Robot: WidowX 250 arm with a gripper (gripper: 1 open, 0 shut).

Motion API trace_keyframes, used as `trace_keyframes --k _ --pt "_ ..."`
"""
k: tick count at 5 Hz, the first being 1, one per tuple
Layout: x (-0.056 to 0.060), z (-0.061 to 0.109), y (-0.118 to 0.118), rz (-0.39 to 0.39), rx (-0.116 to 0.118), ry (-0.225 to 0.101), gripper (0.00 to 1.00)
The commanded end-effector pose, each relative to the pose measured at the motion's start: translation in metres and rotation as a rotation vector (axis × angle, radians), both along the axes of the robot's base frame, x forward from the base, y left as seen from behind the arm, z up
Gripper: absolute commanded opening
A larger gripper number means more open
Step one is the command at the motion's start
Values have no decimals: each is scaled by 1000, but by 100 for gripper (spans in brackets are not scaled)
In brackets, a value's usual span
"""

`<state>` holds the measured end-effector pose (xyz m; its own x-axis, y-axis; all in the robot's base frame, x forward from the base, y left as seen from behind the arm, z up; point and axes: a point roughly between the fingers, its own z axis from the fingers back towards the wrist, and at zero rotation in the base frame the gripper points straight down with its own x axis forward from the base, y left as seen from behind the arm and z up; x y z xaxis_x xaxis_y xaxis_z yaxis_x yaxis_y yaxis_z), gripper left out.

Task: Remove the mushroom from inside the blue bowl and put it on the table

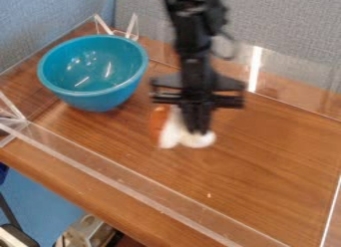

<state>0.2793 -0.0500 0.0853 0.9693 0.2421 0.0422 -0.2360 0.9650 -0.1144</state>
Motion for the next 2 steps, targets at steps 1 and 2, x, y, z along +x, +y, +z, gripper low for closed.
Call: trace_keyframes --k 1,2 --pt "25 10 -37 -96 -4 -56 0" --pt "30 1 -65 -179 0 -59 0"
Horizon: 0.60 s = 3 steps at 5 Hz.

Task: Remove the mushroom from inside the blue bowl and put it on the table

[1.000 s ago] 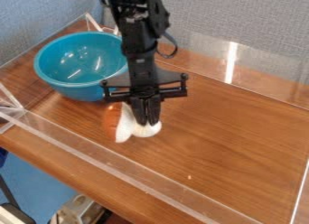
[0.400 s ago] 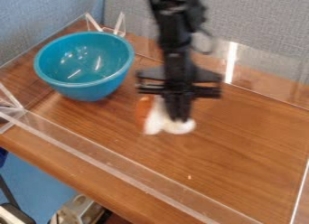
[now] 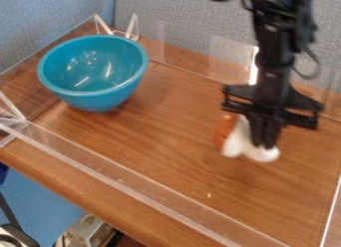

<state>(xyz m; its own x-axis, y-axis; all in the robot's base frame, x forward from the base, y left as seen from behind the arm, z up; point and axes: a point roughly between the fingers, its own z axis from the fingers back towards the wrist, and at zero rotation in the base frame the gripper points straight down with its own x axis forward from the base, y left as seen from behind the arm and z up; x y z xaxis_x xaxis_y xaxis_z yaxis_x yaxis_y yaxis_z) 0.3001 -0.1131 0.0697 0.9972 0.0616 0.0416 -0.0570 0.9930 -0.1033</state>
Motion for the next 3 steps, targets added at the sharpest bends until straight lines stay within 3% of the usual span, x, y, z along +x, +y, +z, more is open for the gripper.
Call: trace_keyframes --k 1,3 --pt "7 0 -1 -45 -9 -61 0" --pt "4 -18 14 -86 -5 -53 0"
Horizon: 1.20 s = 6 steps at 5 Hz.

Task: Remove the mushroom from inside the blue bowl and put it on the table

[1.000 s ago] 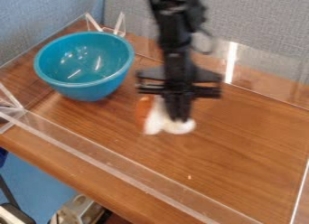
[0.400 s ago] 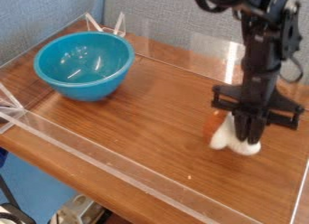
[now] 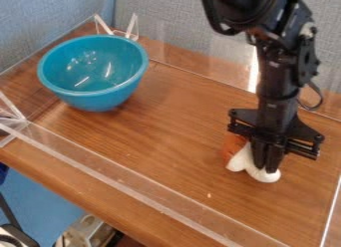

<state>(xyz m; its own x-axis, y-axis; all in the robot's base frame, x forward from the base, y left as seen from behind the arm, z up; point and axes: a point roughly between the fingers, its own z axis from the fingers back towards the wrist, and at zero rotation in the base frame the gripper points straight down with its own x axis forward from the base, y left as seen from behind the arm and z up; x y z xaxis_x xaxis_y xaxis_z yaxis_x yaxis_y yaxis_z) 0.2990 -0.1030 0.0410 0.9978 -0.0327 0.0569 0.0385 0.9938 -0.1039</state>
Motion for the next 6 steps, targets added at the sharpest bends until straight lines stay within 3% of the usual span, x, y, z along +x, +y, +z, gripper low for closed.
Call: trace_keyframes --k 1,4,6 --pt "6 3 16 3 -4 -34 0" --pt "17 7 6 -76 26 -18 0" --pt "28 -15 9 -63 38 -9 0"
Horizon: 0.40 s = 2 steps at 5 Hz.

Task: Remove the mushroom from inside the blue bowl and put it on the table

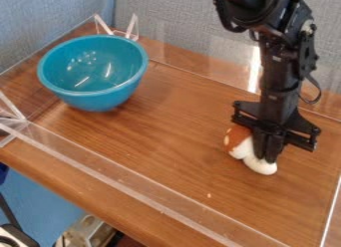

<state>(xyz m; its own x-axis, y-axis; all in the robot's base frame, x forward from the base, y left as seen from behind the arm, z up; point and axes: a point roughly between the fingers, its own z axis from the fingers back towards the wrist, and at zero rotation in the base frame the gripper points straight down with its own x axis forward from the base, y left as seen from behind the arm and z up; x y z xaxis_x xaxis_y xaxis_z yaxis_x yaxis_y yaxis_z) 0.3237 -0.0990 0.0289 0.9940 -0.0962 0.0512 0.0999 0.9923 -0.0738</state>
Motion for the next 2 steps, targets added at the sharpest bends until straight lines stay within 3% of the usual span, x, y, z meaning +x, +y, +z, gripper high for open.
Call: trace_keyframes --k 1,2 --pt "7 -3 12 3 13 -12 0" --pt "10 -3 19 9 19 -11 0"
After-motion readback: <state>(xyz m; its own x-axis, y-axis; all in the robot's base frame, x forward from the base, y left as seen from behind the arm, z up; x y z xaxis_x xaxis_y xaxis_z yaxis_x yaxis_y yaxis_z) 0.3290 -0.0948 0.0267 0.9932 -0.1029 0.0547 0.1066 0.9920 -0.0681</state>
